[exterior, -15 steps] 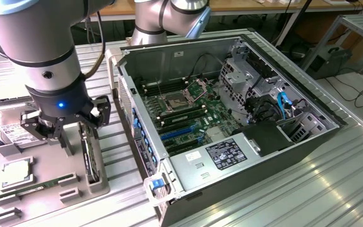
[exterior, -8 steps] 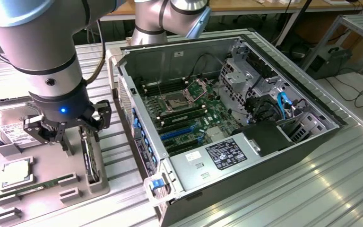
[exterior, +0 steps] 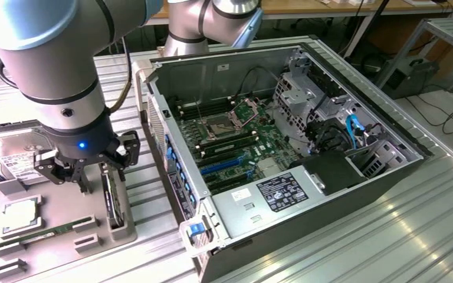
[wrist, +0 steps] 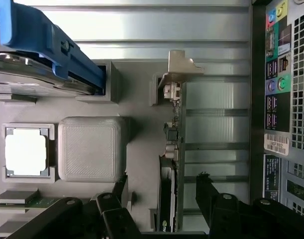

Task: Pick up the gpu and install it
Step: 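Pick up the gpu and move the gpu toward the slot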

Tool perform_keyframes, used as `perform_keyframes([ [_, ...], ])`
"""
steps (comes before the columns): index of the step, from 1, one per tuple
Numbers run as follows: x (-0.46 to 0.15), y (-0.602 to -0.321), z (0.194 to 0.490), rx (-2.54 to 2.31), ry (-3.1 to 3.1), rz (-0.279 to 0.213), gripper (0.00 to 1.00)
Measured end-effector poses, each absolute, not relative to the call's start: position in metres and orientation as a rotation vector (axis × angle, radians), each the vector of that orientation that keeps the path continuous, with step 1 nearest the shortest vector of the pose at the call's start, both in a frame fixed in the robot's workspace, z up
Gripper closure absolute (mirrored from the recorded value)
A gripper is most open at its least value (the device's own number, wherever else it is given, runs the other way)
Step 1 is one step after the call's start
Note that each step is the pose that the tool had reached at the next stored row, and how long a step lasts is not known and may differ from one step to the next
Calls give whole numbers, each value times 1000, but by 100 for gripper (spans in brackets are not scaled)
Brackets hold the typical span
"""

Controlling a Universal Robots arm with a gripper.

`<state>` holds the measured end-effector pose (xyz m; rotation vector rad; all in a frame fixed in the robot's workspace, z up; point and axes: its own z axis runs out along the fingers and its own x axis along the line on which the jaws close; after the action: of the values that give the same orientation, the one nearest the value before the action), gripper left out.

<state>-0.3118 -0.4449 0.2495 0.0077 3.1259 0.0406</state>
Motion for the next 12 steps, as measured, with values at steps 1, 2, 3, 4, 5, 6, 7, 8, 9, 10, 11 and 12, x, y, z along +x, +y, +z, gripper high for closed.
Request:
perform_keyframes([
  [1,-312,-446,248,7,3126,40,34],
  [2,-312,-447,247,8,3126,41,34],
  [3,-312,-449,247,8,3126,41,34],
  [4,-312,-450,246,8,3126,40,34],
  [5,-312,-451,244,8,3126,41,34],
  [6,-312,-451,243,8,3126,41,34],
  [7,-312,-451,239,8,3126,40,34],
  [8,-312,-451,236,8,3126,40,34],
  [9,-312,-451,232,8,3126,40,34],
  [10,-311,-451,229,8,3126,40,34],
  [11,-311,-451,227,8,3126,40,34],
  [12,-311,-451,226,8,3126,40,35],
])
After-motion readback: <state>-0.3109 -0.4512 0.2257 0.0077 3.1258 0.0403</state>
